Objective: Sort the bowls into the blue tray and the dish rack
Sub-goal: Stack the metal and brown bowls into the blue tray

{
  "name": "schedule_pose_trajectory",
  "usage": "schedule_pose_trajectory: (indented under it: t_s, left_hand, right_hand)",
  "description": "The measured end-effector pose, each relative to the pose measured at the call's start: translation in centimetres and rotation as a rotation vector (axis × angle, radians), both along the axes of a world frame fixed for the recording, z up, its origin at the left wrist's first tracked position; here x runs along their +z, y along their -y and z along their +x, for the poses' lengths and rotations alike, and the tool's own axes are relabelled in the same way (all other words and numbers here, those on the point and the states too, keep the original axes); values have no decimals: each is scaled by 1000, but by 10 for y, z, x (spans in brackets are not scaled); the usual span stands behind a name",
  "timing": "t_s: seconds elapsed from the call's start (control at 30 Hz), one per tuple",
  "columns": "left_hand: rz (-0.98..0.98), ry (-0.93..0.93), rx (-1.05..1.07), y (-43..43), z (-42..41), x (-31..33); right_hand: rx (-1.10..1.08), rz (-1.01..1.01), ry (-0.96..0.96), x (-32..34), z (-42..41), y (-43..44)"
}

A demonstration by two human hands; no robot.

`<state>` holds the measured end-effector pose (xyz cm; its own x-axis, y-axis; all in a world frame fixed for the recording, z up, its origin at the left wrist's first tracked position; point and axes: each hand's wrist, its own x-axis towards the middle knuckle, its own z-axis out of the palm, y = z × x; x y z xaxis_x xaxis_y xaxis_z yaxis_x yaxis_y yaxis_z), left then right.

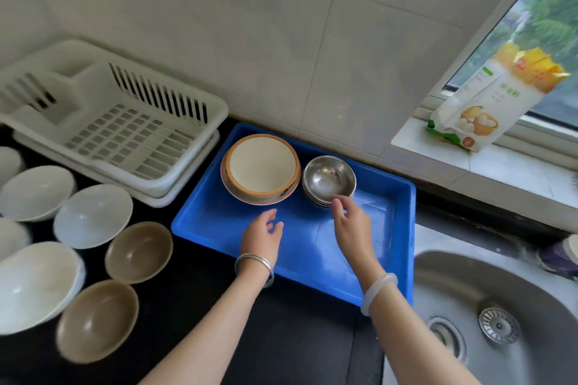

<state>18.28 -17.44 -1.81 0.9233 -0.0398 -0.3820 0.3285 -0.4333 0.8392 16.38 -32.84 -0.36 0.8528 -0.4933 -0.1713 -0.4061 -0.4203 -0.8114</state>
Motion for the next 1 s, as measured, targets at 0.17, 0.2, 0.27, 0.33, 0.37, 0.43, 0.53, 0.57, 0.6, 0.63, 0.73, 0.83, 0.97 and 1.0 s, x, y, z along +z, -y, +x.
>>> schedule_pose_trajectory:
  t_s: [0.17,0.2,0.27,0.33,0.37,0.43,0.53,0.57,0.6,0.63,0.73,0.83,0.97,1.0]
  left_hand:
    - [64,86,173,-82,-48,5]
    - [94,102,211,-97,-57,4]
    - [144,124,284,-127,-74,1]
    - [191,132,347,-154,-89,-5]
    - [222,133,375,-167,-95,-7]
    - [293,133,438,-192,-103,-12]
    - [454,175,511,-223,-111,-19]
    - [490,184,528,-230,-114,-22]
    - [506,177,553,-236,-116,-25]
    - [501,158,584,-242,-118,-28]
    - [342,70,695,-251,-120,-36]
    - [170,-18,792,-254,-119,-39]
    - [66,-93,816,-257,-120,-45]
    - [46,-96,808,-258,-121,-48]
  right_hand:
    - [202,148,-84,-7,-24,-90]
    - [252,151,-116,-12,-28,-109]
    - [354,157,-190,-23,-31,-143]
    - [456,126,-252,-33,-29,-175]
    - [502,95,-280,-37,-25,-188]
    - [559,63,-340,-43,-16,-211]
    - [547,80,-404,-48,0,-236]
    - [533,80,-415,-49,5,-243]
    - [515,83,-421,-50,11,-249]
    - [491,97,-423,-51,15,-253]
    - [397,188,-435,-54,23,-259]
    - [324,257,-427,-55,23,-257]
    - [297,261,-313,-39,12,-250]
    - [309,260,-287,-32,9,-249]
